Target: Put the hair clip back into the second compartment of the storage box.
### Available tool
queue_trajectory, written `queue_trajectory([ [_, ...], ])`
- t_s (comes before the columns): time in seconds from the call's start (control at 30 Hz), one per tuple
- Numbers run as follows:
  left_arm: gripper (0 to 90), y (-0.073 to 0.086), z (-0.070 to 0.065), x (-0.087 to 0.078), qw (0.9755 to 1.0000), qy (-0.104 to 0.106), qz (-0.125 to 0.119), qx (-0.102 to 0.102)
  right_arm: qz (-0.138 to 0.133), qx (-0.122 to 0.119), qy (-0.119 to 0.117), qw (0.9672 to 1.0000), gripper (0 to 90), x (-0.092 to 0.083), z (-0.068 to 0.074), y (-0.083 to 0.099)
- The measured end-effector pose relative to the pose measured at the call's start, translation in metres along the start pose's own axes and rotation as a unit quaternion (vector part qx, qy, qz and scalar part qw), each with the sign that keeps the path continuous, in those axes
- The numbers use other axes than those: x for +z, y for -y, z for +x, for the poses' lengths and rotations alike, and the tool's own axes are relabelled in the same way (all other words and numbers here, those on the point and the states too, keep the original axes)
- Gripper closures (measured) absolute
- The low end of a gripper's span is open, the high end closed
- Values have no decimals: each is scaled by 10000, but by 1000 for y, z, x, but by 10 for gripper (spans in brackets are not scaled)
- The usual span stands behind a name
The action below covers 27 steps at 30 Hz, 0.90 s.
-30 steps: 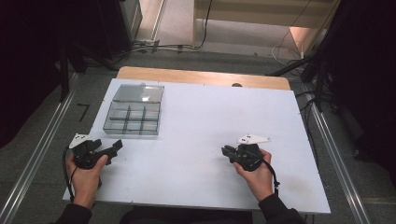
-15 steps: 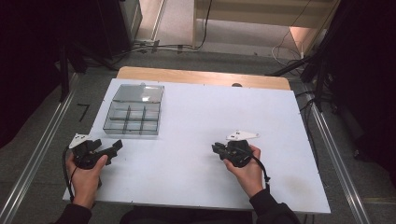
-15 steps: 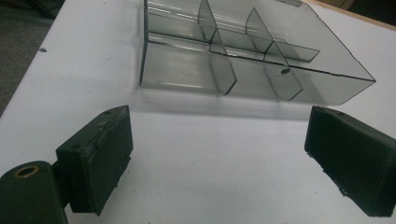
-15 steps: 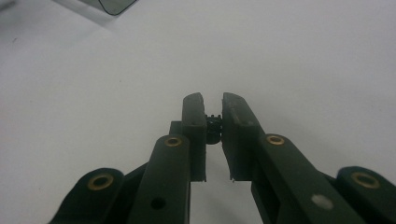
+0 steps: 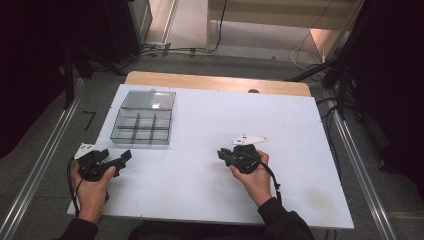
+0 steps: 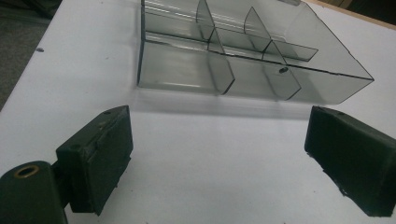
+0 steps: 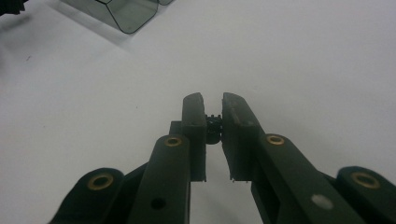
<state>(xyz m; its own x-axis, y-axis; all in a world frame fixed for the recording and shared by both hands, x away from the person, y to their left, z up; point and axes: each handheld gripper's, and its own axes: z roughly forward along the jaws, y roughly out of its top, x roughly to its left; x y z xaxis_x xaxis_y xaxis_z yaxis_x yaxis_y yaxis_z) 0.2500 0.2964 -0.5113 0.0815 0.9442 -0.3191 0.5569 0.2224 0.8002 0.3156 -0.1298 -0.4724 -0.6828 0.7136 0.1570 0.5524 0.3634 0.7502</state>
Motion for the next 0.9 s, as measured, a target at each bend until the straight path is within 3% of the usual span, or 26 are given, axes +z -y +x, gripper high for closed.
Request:
queue_trajectory([
  [0.9, 86, 0, -1, -2, 10000, 37, -6, 15, 37, -86, -92, 9999, 776, 44, 30, -31],
])
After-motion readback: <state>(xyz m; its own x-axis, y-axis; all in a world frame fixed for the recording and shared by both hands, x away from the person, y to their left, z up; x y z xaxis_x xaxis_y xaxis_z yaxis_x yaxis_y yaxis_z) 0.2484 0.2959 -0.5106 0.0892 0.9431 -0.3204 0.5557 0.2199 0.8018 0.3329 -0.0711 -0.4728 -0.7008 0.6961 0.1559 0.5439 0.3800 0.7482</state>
